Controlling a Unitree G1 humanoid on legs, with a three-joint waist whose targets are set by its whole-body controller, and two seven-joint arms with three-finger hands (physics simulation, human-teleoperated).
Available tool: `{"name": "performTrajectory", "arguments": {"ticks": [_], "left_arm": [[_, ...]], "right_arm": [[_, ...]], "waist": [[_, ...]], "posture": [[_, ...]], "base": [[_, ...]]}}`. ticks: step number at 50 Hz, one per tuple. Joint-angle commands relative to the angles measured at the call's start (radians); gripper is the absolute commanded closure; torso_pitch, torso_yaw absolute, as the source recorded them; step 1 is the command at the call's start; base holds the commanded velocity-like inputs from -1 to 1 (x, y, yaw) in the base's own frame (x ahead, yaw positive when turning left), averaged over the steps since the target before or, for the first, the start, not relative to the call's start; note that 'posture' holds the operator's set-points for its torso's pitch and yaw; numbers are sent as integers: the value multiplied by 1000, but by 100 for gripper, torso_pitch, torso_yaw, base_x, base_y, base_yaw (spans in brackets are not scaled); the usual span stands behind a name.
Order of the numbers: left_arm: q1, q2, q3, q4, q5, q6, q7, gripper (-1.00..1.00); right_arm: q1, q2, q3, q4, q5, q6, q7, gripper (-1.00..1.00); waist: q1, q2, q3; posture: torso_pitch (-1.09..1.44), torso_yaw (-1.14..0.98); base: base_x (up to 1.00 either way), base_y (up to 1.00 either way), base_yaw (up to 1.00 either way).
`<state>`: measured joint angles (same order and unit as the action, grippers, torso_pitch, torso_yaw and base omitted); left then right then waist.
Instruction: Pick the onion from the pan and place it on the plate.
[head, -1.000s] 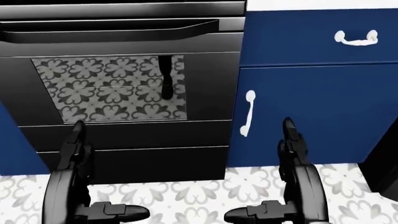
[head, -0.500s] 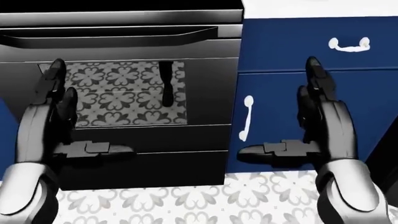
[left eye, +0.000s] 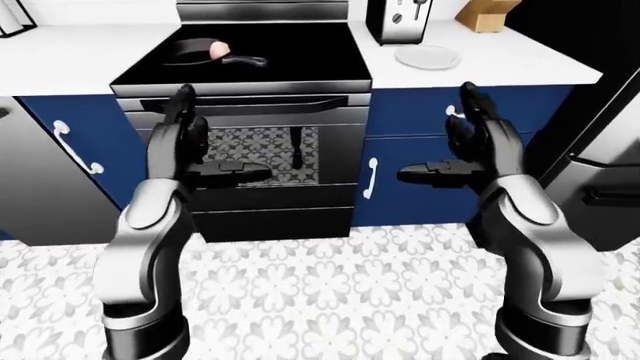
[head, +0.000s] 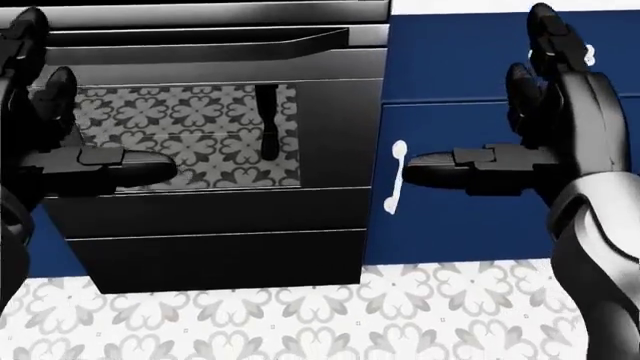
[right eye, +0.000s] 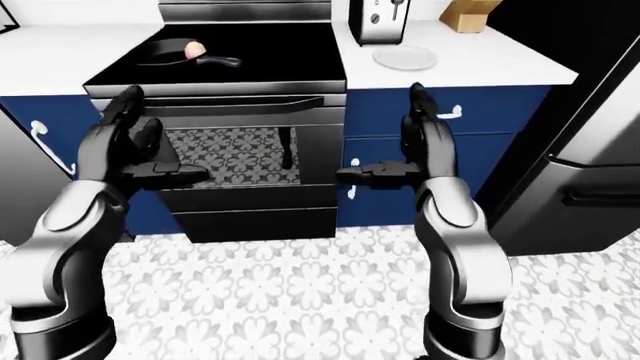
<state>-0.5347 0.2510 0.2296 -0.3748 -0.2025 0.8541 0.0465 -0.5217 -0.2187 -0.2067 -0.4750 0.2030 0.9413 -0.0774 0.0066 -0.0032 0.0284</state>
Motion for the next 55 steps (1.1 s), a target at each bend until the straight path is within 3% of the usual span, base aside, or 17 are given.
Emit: {"name": "performTrajectory", "arguments": {"ticks": [1,4,5,15,18,21,27,30,33,34,36,42,44,46,47,49,55], "left_arm": [[-32,21,11,-50,-25,2,10,-100],[-48,34,13,-56,-35,11,21,-100],[-50,36,14,-57,-39,13,23,-100],[-102,70,25,-81,-74,91,38,-100],[-116,76,23,-78,-81,101,42,-100],[-117,76,21,-76,-82,100,46,-100],[-113,76,19,-67,-84,90,47,-100],[-109,73,17,-69,-84,90,48,-100],[-109,75,18,-70,-86,92,47,-100],[-109,75,19,-69,-85,91,47,-100],[-106,74,18,-71,-85,91,47,-100],[-111,78,19,-70,-85,97,47,-100],[-119,80,23,-68,-87,101,48,-100],[-133,84,26,-72,-93,117,54,-100],[-133,86,26,-72,-93,114,54,-100],[-124,85,26,-72,-93,107,54,-100],[-113,88,23,-61,-85,95,52,-100]], "right_arm": [[-66,-23,-22,-40,26,10,-16,-100],[-83,-36,-31,-46,54,23,-29,-100],[-86,-39,-37,-58,66,36,-35,-100],[-113,-65,-38,-65,119,55,-70,-100],[-121,-70,-40,-64,131,61,-77,-100],[-126,-75,-41,-62,139,62,-82,-100],[-109,-69,-36,-56,148,47,-93,-100],[-109,-69,-35,-49,153,39,-94,-100],[-112,-72,-35,-51,157,42,-98,-100],[-110,-72,-34,-53,157,42,-98,-100],[-100,-69,-32,-55,157,36,-98,-100],[-98,-67,-24,-62,156,41,-98,-100],[-100,-66,-24,-61,155,41,-97,-100],[-99,-65,-23,-65,153,43,-96,-100],[-101,-65,-20,-67,152,46,-94,-100],[-104,-63,-18,-68,150,48,-93,-100],[-103,-59,-21,-78,145,56,-90,-100]], "waist": [[1,0,-25],[1,1,-23],[-1,5,-44],[-6,-4,-6],[-6,15,-6],[-3,63,-2],[-3,40,-17],[4,7,-7],[10,-56,-10],[0,-24,-11],[1,-50,-7],[-8,1,5],[-14,34,5],[-19,97,-19],[-8,64,-16],[-8,75,-10],[1,22,-6]], "posture": [[0,0],[0,0],[0,0],[0,0],[0,0],[0,0],[0,0],[0,0],[0,0],[0,0],[0,0],[0,0],[0,0],[0,0],[0,0],[0,0],[0,0]], "base": [[0,0,0],[1,0,0],[5,0,0],[13,0,0],[17,0,0],[16,0,0],[17,0,0],[18,0,0],[19,0,0],[19,0,0],[19,0,0],[19,0,0],[19,0,0],[19,0,0],[19,0,0],[19,0,0],[17,4,0]]}}
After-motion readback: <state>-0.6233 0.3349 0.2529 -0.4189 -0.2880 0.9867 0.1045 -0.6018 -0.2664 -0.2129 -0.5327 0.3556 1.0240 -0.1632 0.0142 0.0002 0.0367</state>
